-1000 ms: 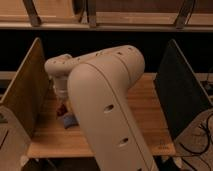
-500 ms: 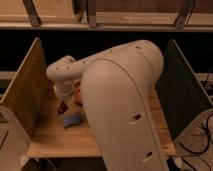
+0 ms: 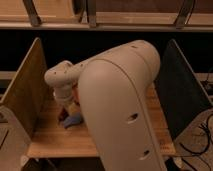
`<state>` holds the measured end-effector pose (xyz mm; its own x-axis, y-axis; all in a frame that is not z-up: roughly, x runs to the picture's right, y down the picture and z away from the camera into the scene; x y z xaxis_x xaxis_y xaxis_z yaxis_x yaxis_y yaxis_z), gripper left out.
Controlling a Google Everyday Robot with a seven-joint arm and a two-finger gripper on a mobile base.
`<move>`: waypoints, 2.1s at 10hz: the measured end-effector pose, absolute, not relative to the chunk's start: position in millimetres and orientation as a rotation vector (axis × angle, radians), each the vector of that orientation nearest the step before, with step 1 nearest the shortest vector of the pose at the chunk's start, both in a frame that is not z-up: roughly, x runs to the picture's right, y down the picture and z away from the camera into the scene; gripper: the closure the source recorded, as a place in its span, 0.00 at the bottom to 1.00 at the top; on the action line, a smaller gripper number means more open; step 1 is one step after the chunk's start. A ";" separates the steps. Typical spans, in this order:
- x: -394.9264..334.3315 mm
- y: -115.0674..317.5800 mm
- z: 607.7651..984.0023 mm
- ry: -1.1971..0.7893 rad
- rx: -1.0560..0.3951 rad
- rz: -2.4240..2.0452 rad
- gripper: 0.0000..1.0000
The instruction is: Place the pepper on the white sponge
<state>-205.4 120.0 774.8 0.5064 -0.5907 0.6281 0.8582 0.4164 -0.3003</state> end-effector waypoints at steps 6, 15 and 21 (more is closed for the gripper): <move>-193.1 129.0 783.3 -0.422 -0.724 -0.953 1.00; -181.3 169.8 833.8 -0.399 -0.851 -0.959 1.00; -187.5 153.6 842.5 -0.360 -0.828 -1.017 0.95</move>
